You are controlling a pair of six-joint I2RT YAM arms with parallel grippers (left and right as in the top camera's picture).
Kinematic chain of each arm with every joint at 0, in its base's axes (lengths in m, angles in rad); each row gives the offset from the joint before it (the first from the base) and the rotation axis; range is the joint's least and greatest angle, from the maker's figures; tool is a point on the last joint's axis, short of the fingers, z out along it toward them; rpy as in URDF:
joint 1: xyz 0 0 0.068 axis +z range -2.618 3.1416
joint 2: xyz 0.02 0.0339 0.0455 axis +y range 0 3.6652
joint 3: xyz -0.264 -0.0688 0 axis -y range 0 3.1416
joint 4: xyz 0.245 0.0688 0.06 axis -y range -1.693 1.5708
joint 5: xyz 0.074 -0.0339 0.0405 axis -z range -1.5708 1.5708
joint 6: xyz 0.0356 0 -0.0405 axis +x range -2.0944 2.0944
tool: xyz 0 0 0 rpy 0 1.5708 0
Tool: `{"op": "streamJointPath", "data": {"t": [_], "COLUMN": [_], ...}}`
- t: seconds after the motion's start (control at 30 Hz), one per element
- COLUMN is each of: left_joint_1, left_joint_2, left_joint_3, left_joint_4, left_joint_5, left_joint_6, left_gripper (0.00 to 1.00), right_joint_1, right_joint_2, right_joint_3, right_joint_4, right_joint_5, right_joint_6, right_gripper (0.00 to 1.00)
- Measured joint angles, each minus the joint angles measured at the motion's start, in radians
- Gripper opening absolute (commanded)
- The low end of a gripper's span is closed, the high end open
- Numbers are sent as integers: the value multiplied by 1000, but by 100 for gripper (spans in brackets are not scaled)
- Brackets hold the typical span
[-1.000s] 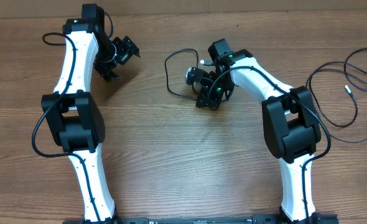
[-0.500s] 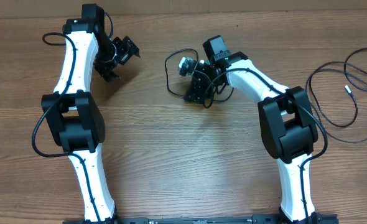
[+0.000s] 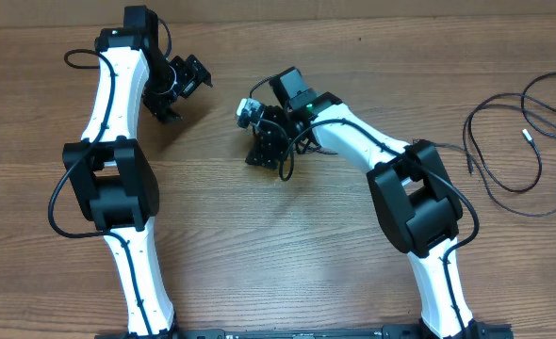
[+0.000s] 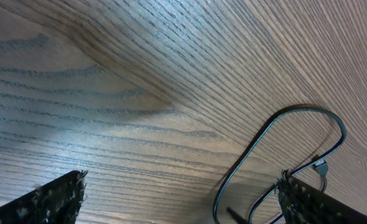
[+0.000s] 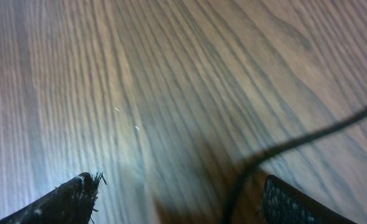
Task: Untangle cables
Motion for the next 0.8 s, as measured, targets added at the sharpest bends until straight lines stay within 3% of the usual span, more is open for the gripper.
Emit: {"op": "streamJointPath", "data": {"t": [0.1, 0.17, 0.8], "left_joint_1": [0, 0, 0], "left_joint_2": [0, 0, 0], "left_joint_3": [0, 0, 0], "left_joint_4": [0, 0, 0], "left_joint_5": [0, 0, 0], "left_joint_6": [0, 0, 0], "left_gripper": [100, 99, 100], "right_joint_1": [10, 11, 10], "right_joint_2": [0, 0, 0], "right_joint_3": [0, 0, 0], "right_joint_4": [6, 6, 11], "right_joint_5": [-1, -2, -1], "right_joint_6": [31, 48, 63], "right_gripper": [87, 100, 100]}}
